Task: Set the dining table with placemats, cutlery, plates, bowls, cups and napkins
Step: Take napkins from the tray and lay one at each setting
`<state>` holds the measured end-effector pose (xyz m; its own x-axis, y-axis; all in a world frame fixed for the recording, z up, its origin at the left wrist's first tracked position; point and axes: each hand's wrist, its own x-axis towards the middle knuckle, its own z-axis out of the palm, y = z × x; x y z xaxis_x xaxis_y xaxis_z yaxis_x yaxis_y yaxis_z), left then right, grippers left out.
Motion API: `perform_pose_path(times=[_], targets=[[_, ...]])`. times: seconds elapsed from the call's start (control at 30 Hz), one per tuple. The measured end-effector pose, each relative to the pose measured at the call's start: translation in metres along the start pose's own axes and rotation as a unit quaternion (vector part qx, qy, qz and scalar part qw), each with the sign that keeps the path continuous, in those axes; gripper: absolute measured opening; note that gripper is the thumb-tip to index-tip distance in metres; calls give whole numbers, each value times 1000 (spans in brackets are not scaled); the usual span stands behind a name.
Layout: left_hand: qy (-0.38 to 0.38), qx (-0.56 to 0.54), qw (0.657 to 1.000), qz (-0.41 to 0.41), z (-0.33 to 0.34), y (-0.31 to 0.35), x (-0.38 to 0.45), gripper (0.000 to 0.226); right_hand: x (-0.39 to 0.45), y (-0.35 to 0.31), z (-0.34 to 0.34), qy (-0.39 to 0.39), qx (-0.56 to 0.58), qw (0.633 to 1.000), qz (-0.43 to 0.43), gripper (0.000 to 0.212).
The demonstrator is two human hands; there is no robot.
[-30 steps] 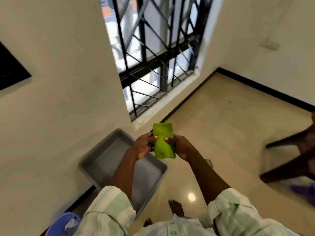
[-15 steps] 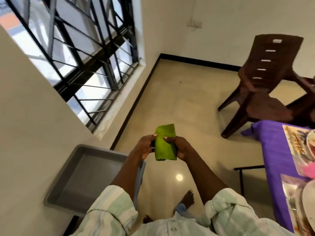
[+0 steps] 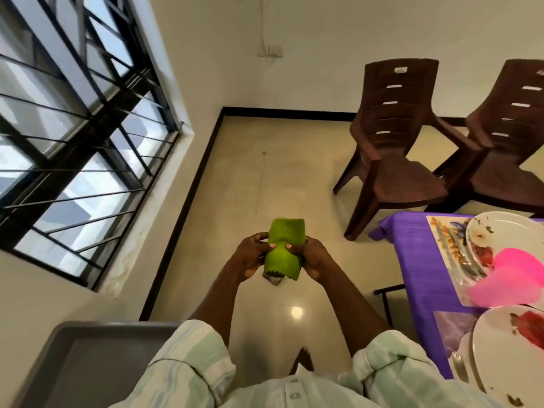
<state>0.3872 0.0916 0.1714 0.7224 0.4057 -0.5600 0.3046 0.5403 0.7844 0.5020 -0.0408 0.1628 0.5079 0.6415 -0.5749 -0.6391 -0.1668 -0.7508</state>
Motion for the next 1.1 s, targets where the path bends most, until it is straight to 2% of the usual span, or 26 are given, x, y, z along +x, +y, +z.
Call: perform_pose_path(times=[0.13, 0.33, 0.43, 0.63, 0.77, 0.9, 1.0, 1.1], targets=[[-16, 24, 1000, 3, 43, 15, 38, 27, 19, -31, -38, 22, 13, 1000, -6, 43], [-53, 71, 996, 4, 109, 35, 94, 25, 41, -73, -100, 51, 53, 997, -28, 38], [-64, 95, 993, -2, 138, 46, 126, 23, 57, -90, -128, 81, 67, 993, -49, 27], [-125, 134, 983, -16, 200, 71, 209, 22, 108, -133, -184, 132, 101, 984, -68, 47], [-155, 176, 972, -18, 244, 102, 286, 26, 152, -184, -220, 187, 136, 969, -88, 38], [-186, 223, 957, -24, 292, 144, 350, 12, 193, -232, -246, 255, 165, 948, -91, 49], [-219, 244, 945, -19, 331, 168, 395, 17, 216, -264, -266, 255, 204, 936, -128, 42], [-251, 277, 927, -31, 373, 171, 427, 21, 222, -278, -294, 267, 233, 921, -161, 43]])
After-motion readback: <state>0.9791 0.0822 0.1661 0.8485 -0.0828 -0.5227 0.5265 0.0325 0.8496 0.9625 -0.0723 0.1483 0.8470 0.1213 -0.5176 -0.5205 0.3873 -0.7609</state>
